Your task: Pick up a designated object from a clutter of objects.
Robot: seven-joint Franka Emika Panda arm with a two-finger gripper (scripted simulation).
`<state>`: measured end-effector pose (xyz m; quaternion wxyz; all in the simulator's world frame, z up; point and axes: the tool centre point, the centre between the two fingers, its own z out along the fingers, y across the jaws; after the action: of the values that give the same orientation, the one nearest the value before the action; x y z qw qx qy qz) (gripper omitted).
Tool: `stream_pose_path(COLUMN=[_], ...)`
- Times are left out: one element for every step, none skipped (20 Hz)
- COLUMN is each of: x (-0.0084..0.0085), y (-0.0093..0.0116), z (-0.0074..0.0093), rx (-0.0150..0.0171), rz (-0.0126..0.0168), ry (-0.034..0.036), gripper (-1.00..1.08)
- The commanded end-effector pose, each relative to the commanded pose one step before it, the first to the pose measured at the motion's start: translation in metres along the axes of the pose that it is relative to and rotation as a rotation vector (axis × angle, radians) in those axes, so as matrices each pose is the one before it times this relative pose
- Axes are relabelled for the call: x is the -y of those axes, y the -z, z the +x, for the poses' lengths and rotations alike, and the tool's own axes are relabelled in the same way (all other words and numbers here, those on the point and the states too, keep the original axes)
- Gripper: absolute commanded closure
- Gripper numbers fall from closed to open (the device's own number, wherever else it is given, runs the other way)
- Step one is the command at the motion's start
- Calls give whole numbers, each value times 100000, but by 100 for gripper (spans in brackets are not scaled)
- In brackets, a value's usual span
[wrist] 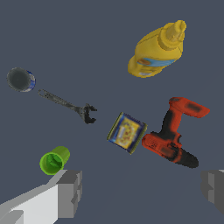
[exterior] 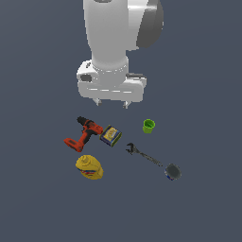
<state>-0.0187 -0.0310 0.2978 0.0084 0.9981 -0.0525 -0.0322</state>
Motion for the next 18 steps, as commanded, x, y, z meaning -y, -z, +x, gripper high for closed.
stream_pose_path(x=[721, 357, 388, 420, 456, 490, 523, 555, 586, 614, 641, 650, 640, 628, 616, 602, 586, 571], y=[-817, -401, -440, -476, -513, -550, -586, -621, -656, -690, -722, -735, -729, -721, -714, -706, -698, -690], z=[-1, -11, -22, -36, -54, -74, -99, -127, -159, -195, -236, -274, -305, -336, -367, -397, -426, -454], rx=[-202, -133, -144, -159, -175, -190, -204, -218, -233, -246, -258, -263, -259, -255, -248, -241, -234, -224], rz=[-224, -101, -104, -106, -105, -102, -96, -88, -76, -62, -45, -24, -1, 22, 44, 66, 89, 110], ry=[-1106, -583, -644, -700, -751, -805, -859, -912, -965, -1018, -1070, -1095, -1091, -1088, -1082, -1079, -1078, -1074], gripper=[-92, -92, -92, -92, -92, -92, -92, -92, -92, -92, -92, -92, -92, -92, -92, -92, -92, -92])
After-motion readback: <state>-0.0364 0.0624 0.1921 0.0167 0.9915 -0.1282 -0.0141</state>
